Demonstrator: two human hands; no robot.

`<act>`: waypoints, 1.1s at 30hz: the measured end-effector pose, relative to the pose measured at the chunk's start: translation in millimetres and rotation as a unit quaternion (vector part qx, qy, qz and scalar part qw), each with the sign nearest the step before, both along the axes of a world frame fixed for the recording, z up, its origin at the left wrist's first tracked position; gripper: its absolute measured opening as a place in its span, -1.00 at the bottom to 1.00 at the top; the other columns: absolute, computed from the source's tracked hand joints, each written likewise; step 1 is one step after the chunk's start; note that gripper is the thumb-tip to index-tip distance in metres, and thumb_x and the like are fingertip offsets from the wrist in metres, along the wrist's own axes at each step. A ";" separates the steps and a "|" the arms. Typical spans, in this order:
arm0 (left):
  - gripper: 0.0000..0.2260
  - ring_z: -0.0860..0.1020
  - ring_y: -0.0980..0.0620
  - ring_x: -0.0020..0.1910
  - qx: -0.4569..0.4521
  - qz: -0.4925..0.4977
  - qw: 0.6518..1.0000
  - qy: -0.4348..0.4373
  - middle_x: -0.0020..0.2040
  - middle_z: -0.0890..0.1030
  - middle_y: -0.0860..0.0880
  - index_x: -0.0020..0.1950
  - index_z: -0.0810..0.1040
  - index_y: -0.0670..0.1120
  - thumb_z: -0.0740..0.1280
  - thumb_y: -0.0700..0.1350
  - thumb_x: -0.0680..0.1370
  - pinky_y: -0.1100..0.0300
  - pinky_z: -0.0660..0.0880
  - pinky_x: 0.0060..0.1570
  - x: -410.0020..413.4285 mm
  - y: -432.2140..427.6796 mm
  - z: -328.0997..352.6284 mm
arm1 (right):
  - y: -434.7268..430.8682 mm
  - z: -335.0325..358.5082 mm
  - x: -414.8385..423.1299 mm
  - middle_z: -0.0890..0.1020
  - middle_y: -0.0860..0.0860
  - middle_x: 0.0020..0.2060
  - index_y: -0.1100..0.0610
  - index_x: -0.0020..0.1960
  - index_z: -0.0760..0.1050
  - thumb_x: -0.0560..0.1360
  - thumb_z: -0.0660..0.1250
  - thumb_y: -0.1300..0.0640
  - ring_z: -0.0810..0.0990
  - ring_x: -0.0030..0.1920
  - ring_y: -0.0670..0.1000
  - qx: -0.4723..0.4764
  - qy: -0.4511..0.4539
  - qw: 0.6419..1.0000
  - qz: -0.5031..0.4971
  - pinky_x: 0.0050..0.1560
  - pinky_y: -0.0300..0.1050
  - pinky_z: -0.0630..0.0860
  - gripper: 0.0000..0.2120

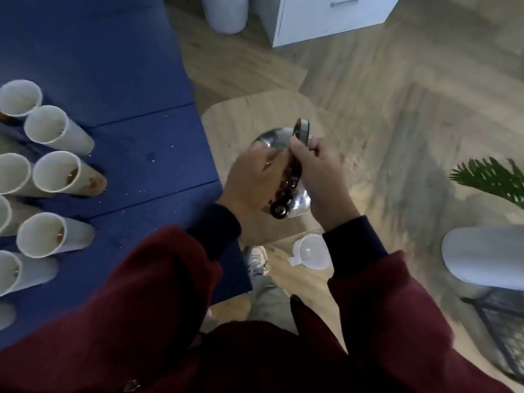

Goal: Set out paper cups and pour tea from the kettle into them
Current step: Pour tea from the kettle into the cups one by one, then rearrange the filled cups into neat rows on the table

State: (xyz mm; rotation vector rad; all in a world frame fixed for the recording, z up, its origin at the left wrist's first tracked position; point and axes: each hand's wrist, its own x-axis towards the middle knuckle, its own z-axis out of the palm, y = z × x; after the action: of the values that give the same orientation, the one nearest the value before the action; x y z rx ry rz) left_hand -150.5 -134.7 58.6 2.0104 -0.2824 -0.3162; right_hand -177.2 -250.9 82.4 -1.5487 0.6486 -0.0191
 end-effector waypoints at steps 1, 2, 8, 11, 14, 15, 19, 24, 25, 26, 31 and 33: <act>-0.67 0.50 -0.03 -0.24 0.025 0.025 0.999 0.013 -0.25 0.54 -0.08 -0.24 0.53 -0.18 0.19 -0.06 0.64 0.03 0.46 -0.15 6.9 -3.9 -7.3 | -5.7 -7.2 4.2 0.52 -0.04 -0.37 0.13 -0.14 0.39 0.63 0.31 0.15 0.53 -0.39 -0.14 0.029 0.005 1.000 -0.002 -0.35 -0.25 0.48 -0.80; -0.65 0.52 -0.10 -0.18 0.047 0.050 0.997 0.032 -0.20 0.57 -0.15 -0.21 0.54 -0.24 0.17 -0.06 0.64 -0.03 0.48 -0.09 14.0 -7.5 -16.4 | -10.9 -16.0 9.0 0.51 -0.05 -0.35 0.14 -0.12 0.38 0.65 0.28 0.16 0.52 -0.42 -0.18 0.038 0.006 0.999 0.000 -0.38 -0.29 0.47 -0.82; -0.50 0.59 -0.02 -0.05 0.037 0.071 0.984 0.158 -0.09 0.64 -0.07 -0.01 0.58 -0.10 0.01 0.23 0.67 0.04 0.50 0.07 36.8 -22.4 -49.9 | -30.5 -60.3 28.0 0.62 0.15 -0.20 0.32 0.08 0.45 0.66 0.26 0.08 0.61 -0.23 0.06 -0.021 -0.004 0.997 0.075 -0.14 -0.06 0.59 -0.73; -0.36 0.62 -0.10 -0.01 0.034 0.072 0.980 0.180 -0.03 0.66 -0.18 0.07 0.59 -0.18 -0.04 0.31 0.63 -0.04 0.53 0.14 43.3 -25.6 -55.0 | -38.4 -68.5 33.7 0.67 0.20 -0.06 0.28 0.11 0.47 0.64 0.29 0.10 0.67 -0.08 0.09 -0.058 -0.016 0.993 0.103 -0.01 -0.06 0.63 -0.77; -0.26 0.61 -0.23 -0.02 0.033 0.077 0.980 0.179 -0.02 0.62 -0.30 0.08 0.55 -0.25 -0.06 0.39 0.58 -0.16 0.53 0.10 46.7 -25.9 -60.9 | -47.1 -79.3 41.8 0.65 0.08 -0.11 0.23 0.07 0.51 0.60 0.36 0.11 0.64 -0.11 -0.04 -0.085 -0.021 0.986 0.138 -0.04 -0.16 0.60 -0.82; -0.24 0.60 -0.24 -0.09 0.031 0.076 0.981 0.175 -0.05 0.60 -0.32 0.04 0.55 -0.26 -0.06 0.40 0.56 -0.21 0.53 0.09 47.2 -25.6 -64.1 | -50.1 -83.5 44.2 0.64 0.04 -0.14 0.22 0.04 0.53 0.58 0.39 0.12 0.62 -0.14 -0.09 -0.100 -0.019 0.984 0.144 -0.06 -0.19 0.59 -0.84; -0.30 0.53 -0.06 -0.16 0.057 0.072 0.979 0.184 -0.11 0.60 -0.23 -0.09 0.54 -0.09 -0.10 0.46 0.53 -0.19 0.52 0.12 45.5 -24.1 -67.0 | -58.3 -99.0 47.0 0.58 -0.05 -0.11 0.23 0.00 0.59 0.53 0.44 0.15 0.56 -0.06 -0.15 -0.152 -0.002 0.977 0.152 -0.03 -0.28 0.52 -0.86; -0.14 0.52 -0.05 -0.16 0.073 0.051 0.974 0.207 -0.10 0.61 -0.27 -0.07 0.57 -0.18 -0.15 0.54 0.47 -0.05 0.49 -0.03 44.1 -22.9 -76.0 | -60.1 -104.7 46.7 0.67 0.07 -0.07 0.19 0.02 0.59 0.54 0.43 0.12 0.61 -0.08 -0.07 -0.157 0.001 0.971 0.181 -0.10 -0.37 0.51 -0.86; -0.14 0.50 -0.02 -0.17 0.074 0.049 0.974 0.207 -0.14 0.59 -0.26 -0.08 0.56 -0.19 -0.14 0.53 0.48 -0.07 0.49 -0.04 43.7 -22.0 -78.8 | -59.9 -103.3 46.5 0.67 0.06 -0.06 0.19 0.04 0.59 0.54 0.43 0.13 0.61 -0.11 -0.12 -0.164 0.006 0.969 0.183 -0.11 -0.41 0.50 -0.85; -0.16 0.48 -0.02 -0.17 0.076 0.048 0.975 0.205 -0.16 0.57 -0.23 -0.09 0.55 -0.19 -0.14 0.52 0.48 -0.07 0.49 -0.04 42.6 -21.3 -79.1 | -59.8 -101.8 46.7 0.66 0.03 -0.02 0.18 0.09 0.58 0.54 0.43 0.13 0.59 -0.10 -0.16 -0.171 0.012 0.967 0.187 -0.10 -0.43 0.50 -0.82; -0.38 0.59 -0.10 -0.09 0.076 0.072 0.979 0.172 -0.07 0.64 -0.17 0.05 0.61 -0.21 0.00 0.27 0.64 -0.04 0.50 0.03 34.4 -6.0 -68.1 | -53.1 -97.3 49.3 0.59 -0.01 0.08 0.10 0.18 0.49 0.50 0.47 0.04 0.55 0.09 -0.03 -0.237 0.008 0.953 0.188 0.05 -0.28 0.48 -0.68; -0.55 0.58 -0.04 0.07 0.072 0.109 0.977 0.169 0.09 0.65 -0.10 0.18 0.60 -0.15 0.11 0.16 0.66 0.03 0.47 0.13 32.2 9.7 -64.8 | -41.2 -92.7 51.5 0.56 0.02 0.11 0.09 0.17 0.50 0.49 0.45 0.05 0.53 0.10 0.02 -0.296 -0.023 0.940 0.167 0.15 -0.03 0.53 -0.69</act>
State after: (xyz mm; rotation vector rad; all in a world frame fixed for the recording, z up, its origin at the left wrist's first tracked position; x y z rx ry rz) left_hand -118.3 -125.0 -6.2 2.0641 0.1786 -0.5435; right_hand -125.7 -292.2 -10.3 -2.2208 0.3440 0.0068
